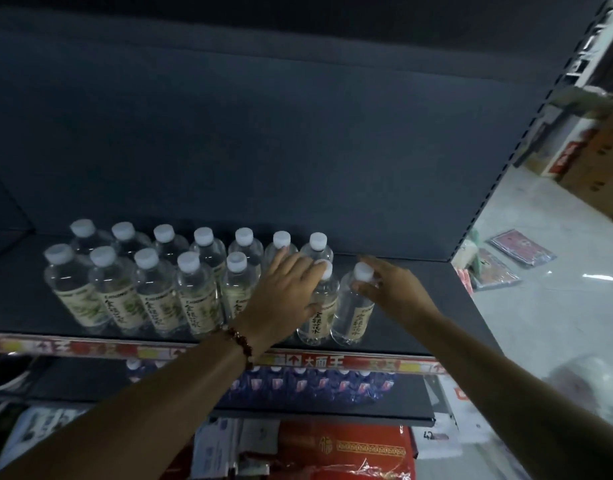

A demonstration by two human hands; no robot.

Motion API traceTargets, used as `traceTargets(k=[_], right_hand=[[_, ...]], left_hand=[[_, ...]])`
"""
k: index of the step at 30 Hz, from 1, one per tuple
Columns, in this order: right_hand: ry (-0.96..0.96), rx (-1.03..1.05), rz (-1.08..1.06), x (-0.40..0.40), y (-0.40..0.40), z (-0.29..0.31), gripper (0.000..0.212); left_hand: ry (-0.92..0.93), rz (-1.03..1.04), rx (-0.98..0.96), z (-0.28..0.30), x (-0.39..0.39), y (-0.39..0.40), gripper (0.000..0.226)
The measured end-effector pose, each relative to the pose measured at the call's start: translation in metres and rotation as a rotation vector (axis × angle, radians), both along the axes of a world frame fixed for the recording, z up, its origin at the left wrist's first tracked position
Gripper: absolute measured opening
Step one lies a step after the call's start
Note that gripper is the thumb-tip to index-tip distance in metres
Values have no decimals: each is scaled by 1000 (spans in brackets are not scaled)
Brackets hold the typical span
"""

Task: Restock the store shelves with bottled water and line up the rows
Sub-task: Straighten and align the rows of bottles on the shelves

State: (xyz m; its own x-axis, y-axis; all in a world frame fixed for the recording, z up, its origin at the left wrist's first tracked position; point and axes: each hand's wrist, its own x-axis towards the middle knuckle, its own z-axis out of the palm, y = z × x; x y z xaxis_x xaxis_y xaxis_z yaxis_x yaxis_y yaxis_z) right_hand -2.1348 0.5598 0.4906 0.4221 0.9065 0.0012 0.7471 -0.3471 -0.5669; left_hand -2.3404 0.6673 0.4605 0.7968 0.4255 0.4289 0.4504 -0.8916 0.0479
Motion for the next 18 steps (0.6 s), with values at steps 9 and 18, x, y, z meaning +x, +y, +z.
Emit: traceTargets(k=[9, 18], right_hand=[[-67, 208, -141, -48, -63, -38, 77], [-89, -156, -211, -116, -167, -97, 71]], left_hand=[[-57, -21, -114, -25, -53, -54, 76], [212, -99, -362, -109, -79, -113, 78]])
